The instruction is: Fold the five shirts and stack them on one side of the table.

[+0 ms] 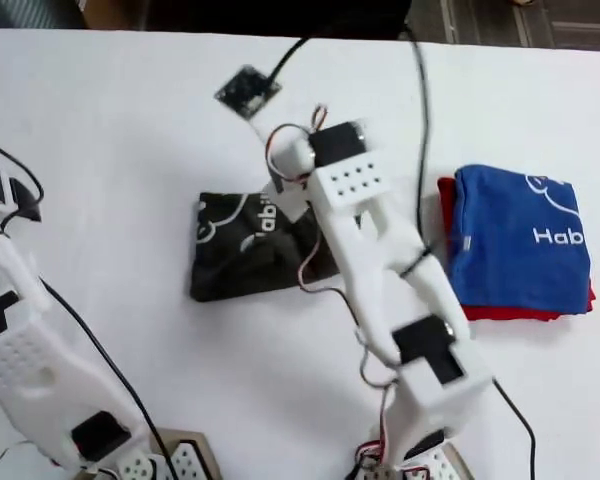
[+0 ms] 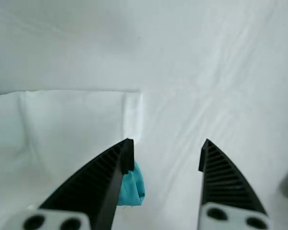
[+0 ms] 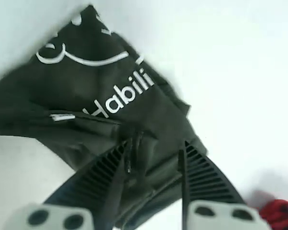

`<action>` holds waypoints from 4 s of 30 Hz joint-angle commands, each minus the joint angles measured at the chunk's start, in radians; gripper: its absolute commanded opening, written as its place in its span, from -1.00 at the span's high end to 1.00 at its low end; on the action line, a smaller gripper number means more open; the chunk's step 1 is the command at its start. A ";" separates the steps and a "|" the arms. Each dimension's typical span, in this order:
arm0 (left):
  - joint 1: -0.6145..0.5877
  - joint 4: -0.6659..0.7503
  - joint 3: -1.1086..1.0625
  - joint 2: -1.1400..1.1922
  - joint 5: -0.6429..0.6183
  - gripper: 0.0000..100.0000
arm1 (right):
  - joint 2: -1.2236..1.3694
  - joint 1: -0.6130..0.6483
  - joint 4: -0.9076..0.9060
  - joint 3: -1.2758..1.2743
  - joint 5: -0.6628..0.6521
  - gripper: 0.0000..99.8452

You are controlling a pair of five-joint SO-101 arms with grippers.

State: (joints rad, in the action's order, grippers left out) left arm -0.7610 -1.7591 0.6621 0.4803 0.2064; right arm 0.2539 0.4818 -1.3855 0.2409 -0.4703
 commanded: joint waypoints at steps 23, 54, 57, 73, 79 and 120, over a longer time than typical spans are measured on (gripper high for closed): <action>0.005 -0.003 0.002 -0.066 0.009 0.51 | 0.163 0.007 -0.239 0.021 -0.120 0.69; 0.003 0.018 0.002 -0.066 0.005 0.51 | 0.110 0.035 -0.140 -0.110 -0.110 0.70; 0.006 0.018 0.002 -0.066 0.003 0.51 | 0.088 0.035 -0.219 -0.110 -0.123 0.70; 0.005 0.032 0.002 -0.066 0.005 0.51 | -0.074 0.025 -0.206 -0.129 -0.215 0.70; 0.000 0.031 0.002 -0.066 0.006 0.51 | -0.056 -0.127 0.024 -0.133 -0.209 0.70; 0.005 0.032 0.002 -0.066 0.002 0.51 | 0.061 -0.170 -0.108 -0.117 -0.187 0.70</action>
State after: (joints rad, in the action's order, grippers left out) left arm -0.7610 -1.7361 0.6621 0.4803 0.2064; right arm 0.3859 0.2961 -1.4914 0.1166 -0.6559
